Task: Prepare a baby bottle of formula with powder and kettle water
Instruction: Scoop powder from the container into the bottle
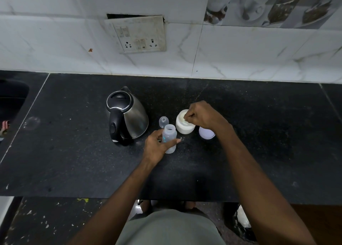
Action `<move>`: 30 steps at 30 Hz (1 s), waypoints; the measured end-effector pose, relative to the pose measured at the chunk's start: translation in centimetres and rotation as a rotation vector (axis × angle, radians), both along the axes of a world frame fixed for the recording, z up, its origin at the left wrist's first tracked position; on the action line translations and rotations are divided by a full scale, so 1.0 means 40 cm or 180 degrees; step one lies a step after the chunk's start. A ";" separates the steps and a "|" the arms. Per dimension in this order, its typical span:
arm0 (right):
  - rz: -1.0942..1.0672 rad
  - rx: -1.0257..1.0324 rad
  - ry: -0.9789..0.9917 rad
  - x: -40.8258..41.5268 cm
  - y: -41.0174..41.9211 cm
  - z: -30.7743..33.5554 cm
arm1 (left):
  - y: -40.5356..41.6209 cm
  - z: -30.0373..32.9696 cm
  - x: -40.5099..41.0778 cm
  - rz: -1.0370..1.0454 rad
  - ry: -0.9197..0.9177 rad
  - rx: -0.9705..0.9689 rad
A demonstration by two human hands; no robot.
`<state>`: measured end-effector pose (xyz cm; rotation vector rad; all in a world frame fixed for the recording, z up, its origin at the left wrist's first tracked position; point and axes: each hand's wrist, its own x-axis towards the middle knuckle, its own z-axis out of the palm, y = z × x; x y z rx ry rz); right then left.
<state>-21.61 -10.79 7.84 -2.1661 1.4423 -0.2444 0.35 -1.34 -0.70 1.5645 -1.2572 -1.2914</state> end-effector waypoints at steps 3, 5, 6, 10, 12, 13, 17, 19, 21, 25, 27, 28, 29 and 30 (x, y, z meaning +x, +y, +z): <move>-0.0502 -0.0110 -0.0359 -0.011 0.002 -0.007 | -0.004 0.005 0.000 0.0007 0.0047 0.0001; -0.0924 -0.0114 -0.0640 -0.023 0.009 -0.023 | -0.008 0.008 0.002 0.0063 0.0071 0.0015; -0.1125 -0.0084 -0.0773 -0.030 0.015 -0.032 | -0.010 0.010 0.003 0.0086 0.0078 0.0010; -0.1973 0.0222 -0.1332 -0.050 0.040 -0.061 | -0.023 0.015 0.008 0.0125 0.0081 -0.0041; -0.2276 0.0323 -0.1603 -0.056 0.054 -0.068 | -0.032 0.019 0.009 0.0114 0.0075 -0.0080; -0.2397 0.0353 -0.1747 -0.058 0.061 -0.071 | -0.036 0.019 0.009 0.0107 0.0074 -0.0098; -0.2877 0.0545 -0.2219 -0.062 0.090 -0.091 | -0.047 0.027 0.006 0.0109 0.0056 -0.0188; -0.2994 0.0674 -0.2269 -0.061 0.101 -0.103 | -0.050 0.033 0.002 0.0097 0.0071 -0.0214; -0.3055 0.0754 -0.2362 -0.057 0.106 -0.108 | -0.051 0.038 -0.002 0.0075 0.0109 -0.0206; -0.3234 0.0884 -0.2554 -0.047 0.108 -0.115 | -0.051 0.051 -0.006 0.0074 0.0112 -0.0251; -0.3276 0.0972 -0.2685 -0.043 0.111 -0.112 | -0.051 0.059 -0.009 0.0084 0.0080 -0.0305; -0.3274 0.1004 -0.2757 -0.041 0.113 -0.109 | -0.051 0.063 -0.009 0.0090 0.0079 -0.0328; -0.3257 0.1021 -0.2817 -0.037 0.115 -0.104 | -0.052 0.064 -0.009 0.0095 0.0076 -0.0341; -0.3238 0.1027 -0.2862 -0.034 0.117 -0.097 | -0.054 0.065 -0.009 0.0096 0.0083 -0.0350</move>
